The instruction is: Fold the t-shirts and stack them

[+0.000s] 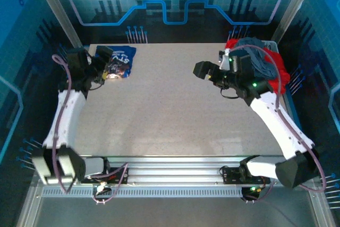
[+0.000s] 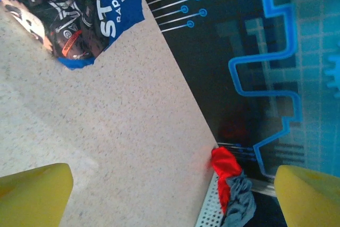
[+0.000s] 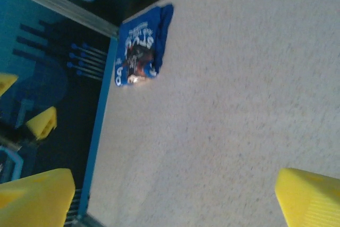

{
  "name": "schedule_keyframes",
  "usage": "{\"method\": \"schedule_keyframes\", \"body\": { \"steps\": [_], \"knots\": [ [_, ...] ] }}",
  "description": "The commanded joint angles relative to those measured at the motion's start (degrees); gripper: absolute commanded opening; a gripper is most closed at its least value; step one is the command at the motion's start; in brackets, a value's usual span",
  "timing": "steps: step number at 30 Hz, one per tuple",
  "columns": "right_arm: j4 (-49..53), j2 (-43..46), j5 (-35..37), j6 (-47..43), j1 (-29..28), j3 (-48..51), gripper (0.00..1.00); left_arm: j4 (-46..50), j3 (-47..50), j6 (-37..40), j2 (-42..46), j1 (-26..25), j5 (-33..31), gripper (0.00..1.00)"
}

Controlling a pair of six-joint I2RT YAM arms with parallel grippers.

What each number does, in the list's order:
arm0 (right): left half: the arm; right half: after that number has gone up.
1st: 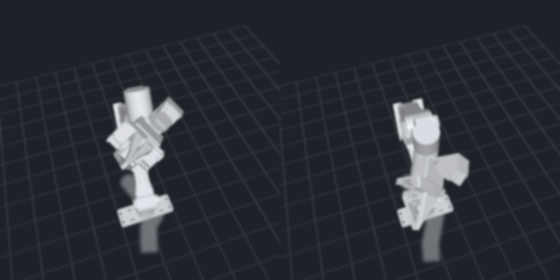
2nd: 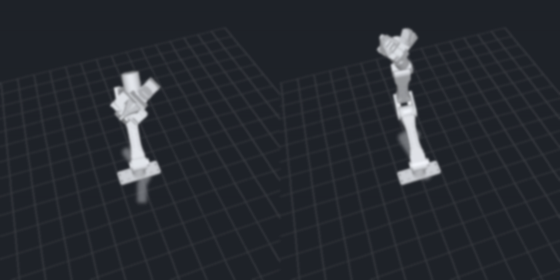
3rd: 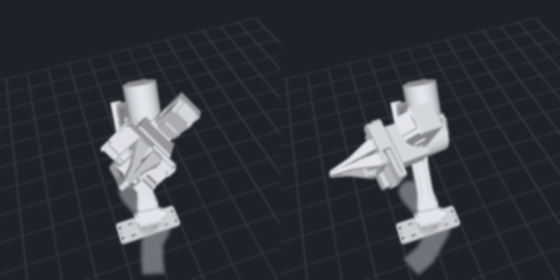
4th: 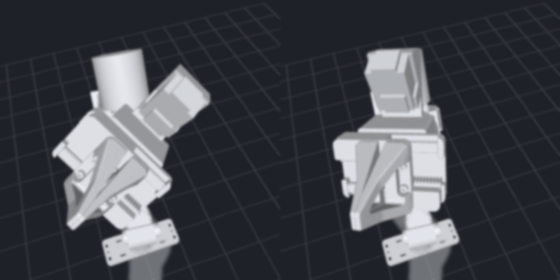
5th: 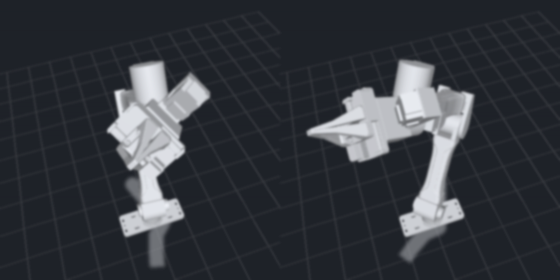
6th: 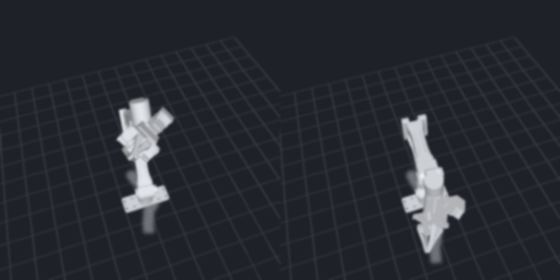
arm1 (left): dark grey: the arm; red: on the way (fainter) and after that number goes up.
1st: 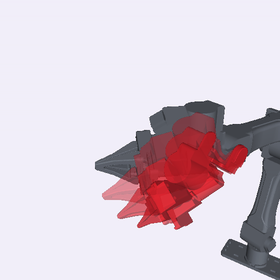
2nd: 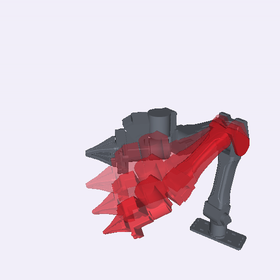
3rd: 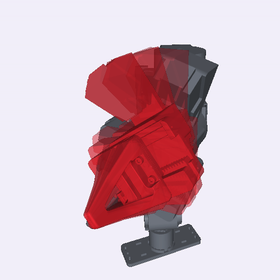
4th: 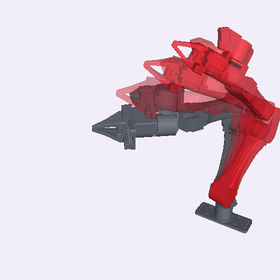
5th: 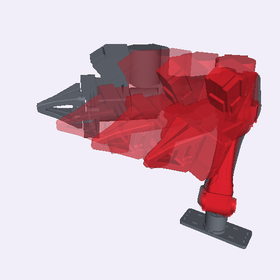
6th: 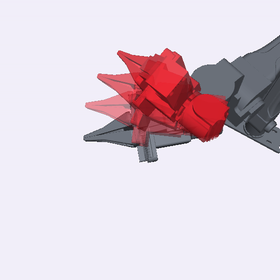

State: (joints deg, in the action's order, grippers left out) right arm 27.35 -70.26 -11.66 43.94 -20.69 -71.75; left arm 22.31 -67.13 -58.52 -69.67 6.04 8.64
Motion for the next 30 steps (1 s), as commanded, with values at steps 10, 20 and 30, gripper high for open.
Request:
{"method": "schedule_keyframes", "body": {
  "steps": [10, 20, 30],
  "knots": [
    [12.9, 11.4, 16.0, -14.0, 2.4, 5.6, 1.00, 27.2, 10.8, 10.2, 22.2, -7.3, -36.4, 0.99],
    [-18.0, 19.6, 42.2, -32.9, 5.0, 38.2, 1.00, -7.7, 39.5, 43.5, 26.9, -11.0, -39.9, 0.99],
    [-48.4, 2.7, 33.2, -38.0, 10.2, 47.6, 1.00, -48.4, 48.0, 50.8, 3.5, -8.5, -33.4, 0.99]
  ]
}}
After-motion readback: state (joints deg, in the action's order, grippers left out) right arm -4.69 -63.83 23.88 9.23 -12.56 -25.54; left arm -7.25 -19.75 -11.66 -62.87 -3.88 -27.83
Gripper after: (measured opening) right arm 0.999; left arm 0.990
